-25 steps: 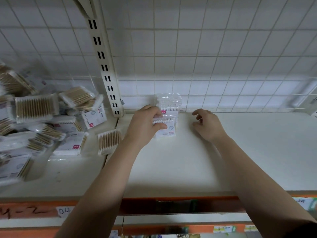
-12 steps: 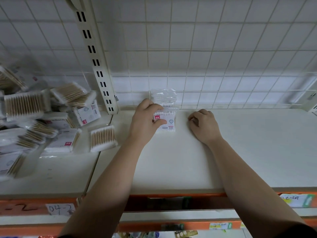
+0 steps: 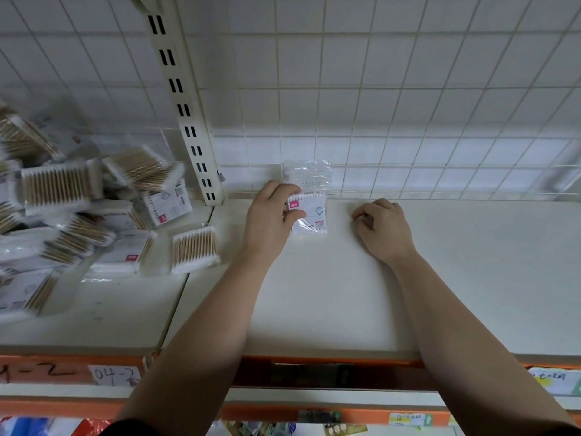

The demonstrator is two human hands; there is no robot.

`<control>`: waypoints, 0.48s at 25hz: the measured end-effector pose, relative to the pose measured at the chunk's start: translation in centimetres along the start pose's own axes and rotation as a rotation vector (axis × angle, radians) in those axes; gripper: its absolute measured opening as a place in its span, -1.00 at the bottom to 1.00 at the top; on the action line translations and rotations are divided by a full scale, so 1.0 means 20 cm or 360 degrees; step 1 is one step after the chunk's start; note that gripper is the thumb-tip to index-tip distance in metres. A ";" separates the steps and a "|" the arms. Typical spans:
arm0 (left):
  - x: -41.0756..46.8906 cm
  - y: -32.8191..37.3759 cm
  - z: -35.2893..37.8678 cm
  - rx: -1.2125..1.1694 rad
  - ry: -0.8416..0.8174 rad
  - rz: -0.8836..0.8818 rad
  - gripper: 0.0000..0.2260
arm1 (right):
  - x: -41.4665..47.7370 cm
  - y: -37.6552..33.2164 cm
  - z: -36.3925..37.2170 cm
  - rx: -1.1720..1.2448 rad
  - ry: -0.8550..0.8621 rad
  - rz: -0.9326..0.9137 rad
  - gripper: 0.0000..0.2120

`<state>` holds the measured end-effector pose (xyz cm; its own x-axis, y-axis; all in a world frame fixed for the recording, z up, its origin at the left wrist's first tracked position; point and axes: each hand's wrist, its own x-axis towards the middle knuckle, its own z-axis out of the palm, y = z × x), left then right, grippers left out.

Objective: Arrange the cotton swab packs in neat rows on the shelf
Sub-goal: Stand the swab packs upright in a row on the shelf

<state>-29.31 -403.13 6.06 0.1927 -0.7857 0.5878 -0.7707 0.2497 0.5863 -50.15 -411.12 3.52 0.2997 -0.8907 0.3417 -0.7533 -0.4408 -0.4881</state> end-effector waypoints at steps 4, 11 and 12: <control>0.00 -0.02 0.02 0.0063 0.0021 0.0034 -0.67 | 0.00 -0.01 0.00 0.0017 0.0006 0.0011 -0.82; 0.00 -0.01 -0.02 0.0198 -0.0022 -0.0033 -0.56 | 0.00 -0.04 -0.03 0.0192 0.0130 0.0031 -0.79; 0.00 0.00 -0.05 0.0233 -0.0010 -0.0011 -0.59 | -0.01 -0.08 -0.05 0.0253 0.0216 0.0033 -0.78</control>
<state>-28.78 -402.60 6.63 0.1948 -0.7909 0.5800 -0.8498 0.1592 0.5025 -49.55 -410.17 5.02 0.1957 -0.8813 0.4302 -0.6534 -0.4443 -0.6129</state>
